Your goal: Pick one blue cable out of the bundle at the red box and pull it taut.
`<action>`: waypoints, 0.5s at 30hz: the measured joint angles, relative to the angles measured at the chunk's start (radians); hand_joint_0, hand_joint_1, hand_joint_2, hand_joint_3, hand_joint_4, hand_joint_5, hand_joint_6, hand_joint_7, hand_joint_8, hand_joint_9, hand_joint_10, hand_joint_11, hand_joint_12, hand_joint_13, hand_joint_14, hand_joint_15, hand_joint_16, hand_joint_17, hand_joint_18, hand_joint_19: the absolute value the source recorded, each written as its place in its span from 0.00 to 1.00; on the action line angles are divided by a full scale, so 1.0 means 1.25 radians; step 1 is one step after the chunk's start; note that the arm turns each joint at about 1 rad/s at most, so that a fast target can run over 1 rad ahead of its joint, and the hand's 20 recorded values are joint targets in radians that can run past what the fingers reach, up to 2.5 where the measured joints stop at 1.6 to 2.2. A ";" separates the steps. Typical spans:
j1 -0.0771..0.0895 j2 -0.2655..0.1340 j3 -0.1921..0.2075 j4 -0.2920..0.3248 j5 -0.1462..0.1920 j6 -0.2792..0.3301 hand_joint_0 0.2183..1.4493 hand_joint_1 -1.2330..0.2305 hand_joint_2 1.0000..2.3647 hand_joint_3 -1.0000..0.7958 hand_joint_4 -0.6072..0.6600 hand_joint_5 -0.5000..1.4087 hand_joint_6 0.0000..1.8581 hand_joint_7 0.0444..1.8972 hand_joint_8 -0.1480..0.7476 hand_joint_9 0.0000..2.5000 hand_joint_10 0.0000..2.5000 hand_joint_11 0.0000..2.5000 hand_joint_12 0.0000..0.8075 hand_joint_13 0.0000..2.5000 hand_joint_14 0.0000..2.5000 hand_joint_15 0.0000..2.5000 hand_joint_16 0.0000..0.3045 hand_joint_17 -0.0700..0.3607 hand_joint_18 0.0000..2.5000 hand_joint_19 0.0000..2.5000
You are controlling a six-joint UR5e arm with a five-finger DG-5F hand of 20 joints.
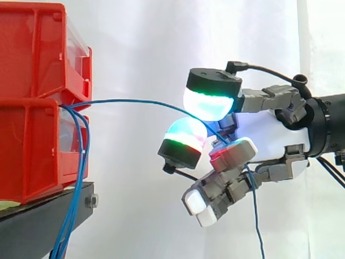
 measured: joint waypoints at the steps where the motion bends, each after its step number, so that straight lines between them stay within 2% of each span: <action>1: 0.000 0.000 0.000 -0.001 0.000 0.000 0.32 0.27 0.01 0.49 0.58 0.22 0.49 0.52 0.65 0.51 0.00 0.48 0.53 0.32 0.01 0.16 0.20 0.48 0.27 0.13; 7: 0.000 0.000 0.000 -0.008 0.000 0.001 0.36 0.22 0.02 0.54 0.54 0.21 0.49 0.61 0.62 0.51 0.00 0.50 0.50 0.32 0.01 0.16 0.18 0.45 0.26 0.13; 15: 0.001 0.001 0.000 -0.010 0.000 0.002 0.35 0.24 0.02 0.53 0.54 0.21 0.50 0.58 0.64 0.52 0.00 0.50 0.51 0.33 0.01 0.17 0.19 0.46 0.27 0.13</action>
